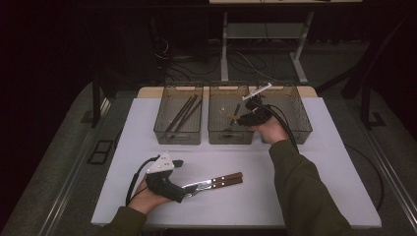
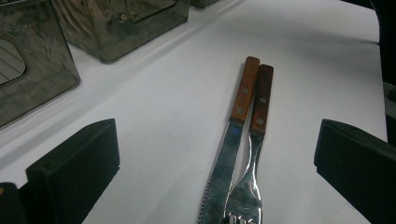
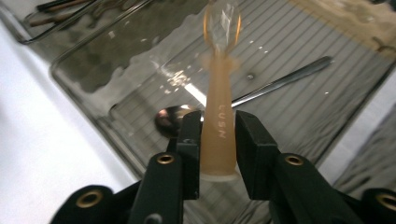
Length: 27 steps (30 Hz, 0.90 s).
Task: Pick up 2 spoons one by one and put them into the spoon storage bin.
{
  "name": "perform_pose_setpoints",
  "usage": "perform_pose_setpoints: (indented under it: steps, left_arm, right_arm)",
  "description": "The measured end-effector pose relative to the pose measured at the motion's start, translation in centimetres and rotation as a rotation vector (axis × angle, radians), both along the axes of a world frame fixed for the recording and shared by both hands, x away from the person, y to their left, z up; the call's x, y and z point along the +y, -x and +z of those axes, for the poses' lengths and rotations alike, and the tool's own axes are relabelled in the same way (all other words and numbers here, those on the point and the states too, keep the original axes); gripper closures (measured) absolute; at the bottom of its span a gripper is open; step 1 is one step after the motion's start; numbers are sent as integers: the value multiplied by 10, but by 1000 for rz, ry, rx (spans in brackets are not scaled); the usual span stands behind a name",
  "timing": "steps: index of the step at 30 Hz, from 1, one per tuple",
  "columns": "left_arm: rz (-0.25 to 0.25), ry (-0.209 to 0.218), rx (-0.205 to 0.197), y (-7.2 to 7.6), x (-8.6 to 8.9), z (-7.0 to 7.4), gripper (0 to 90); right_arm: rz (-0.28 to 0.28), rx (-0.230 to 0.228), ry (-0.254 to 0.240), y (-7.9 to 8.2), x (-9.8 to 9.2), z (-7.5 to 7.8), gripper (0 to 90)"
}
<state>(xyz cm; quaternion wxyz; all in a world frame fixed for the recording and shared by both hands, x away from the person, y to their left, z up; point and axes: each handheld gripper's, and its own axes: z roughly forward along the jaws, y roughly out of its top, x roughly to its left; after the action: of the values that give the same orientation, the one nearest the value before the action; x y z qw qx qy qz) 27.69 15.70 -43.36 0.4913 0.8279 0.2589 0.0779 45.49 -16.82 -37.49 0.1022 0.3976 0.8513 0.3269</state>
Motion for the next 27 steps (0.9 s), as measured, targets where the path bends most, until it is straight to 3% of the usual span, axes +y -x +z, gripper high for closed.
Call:
perform_pose_setpoints:
  steps: [2, 3, 8, 12, 21, 27]
  left_arm:
    - [-1, 0, -4, 0, 0, 0, 0]
    - [-1, -4, -1, 0, 0, 0, 0]
    - [0, -1, -1, 0, 0, 0, 0]
    - [4, 7, 5, 0, 1, 0, 0]
    - [5, -3, 9, 0, 1, -1, 0]
    - [5, -4, 8, 0, 1, -1, 0]
  right_arm:
    - [-12, 3, -56, 1, -2, 2, 528]
    - [-18, -13, -58, 2, -2, 4, 481]
    - [-12, -46, -108, 10, -7, 11, 385]
    - [1, -98, -141, 21, -15, 13, 311]
    - [-10, -174, -154, 49, -39, 10, 218]
    - [-13, -192, -183, 69, -50, 6, 179]
